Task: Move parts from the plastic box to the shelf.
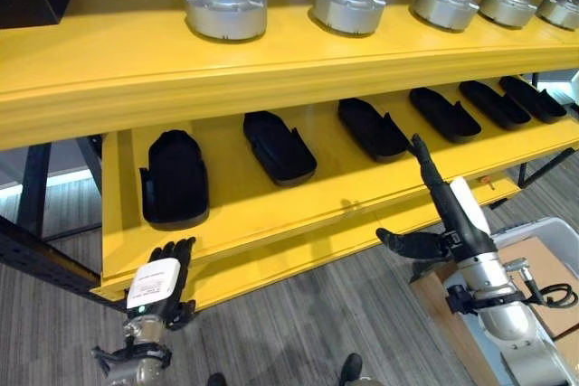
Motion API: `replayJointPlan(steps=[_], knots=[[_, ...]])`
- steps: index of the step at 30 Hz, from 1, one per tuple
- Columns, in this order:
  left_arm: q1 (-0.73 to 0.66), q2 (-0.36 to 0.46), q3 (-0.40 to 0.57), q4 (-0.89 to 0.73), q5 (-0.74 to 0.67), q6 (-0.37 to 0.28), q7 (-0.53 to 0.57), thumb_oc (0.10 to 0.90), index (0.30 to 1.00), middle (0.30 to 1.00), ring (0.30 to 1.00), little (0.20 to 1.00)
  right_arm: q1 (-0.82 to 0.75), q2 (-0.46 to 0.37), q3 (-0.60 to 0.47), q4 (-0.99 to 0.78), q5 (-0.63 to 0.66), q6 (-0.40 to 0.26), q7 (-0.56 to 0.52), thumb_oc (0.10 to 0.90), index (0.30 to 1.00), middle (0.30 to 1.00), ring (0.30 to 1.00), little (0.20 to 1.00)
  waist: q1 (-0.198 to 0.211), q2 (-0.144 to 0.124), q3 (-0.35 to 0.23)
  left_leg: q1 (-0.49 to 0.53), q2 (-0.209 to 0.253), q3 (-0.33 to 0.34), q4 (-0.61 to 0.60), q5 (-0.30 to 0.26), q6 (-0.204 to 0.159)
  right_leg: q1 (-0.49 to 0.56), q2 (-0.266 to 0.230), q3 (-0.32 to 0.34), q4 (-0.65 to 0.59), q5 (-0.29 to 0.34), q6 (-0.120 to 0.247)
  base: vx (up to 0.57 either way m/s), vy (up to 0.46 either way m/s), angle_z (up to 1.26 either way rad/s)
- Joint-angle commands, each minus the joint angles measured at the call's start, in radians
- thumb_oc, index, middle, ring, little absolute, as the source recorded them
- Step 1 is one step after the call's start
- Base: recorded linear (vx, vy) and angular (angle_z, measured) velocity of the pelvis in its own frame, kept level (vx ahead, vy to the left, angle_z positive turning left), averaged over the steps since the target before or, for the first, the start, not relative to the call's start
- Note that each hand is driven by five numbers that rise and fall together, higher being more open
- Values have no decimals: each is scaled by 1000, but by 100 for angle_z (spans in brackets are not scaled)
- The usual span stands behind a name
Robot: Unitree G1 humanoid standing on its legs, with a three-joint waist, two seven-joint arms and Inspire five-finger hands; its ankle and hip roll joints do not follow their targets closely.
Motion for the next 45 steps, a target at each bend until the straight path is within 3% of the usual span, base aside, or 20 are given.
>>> replayJointPlan(steps=[1,45], knots=[[-100,26,14,5,31,-2,51,900,1000,1000,1000,1000,-147,-9,-52,-74,39,-82,-70,900,1000,1000,1000,1000,-10,-1,3,84,2,50,-7,-116,48,66,-34,-24,54,-59,70,0,0,0],[-248,6,-3,182,6,92,90,900,1000,1000,1000,1000,-139,-16,-34,-83,46,-74,-68,900,1000,1000,1000,1000,-47,-3,-10,100,-1,78,-7,-121,45,58,-33,-1,51,-55,72,1,0,-2]])
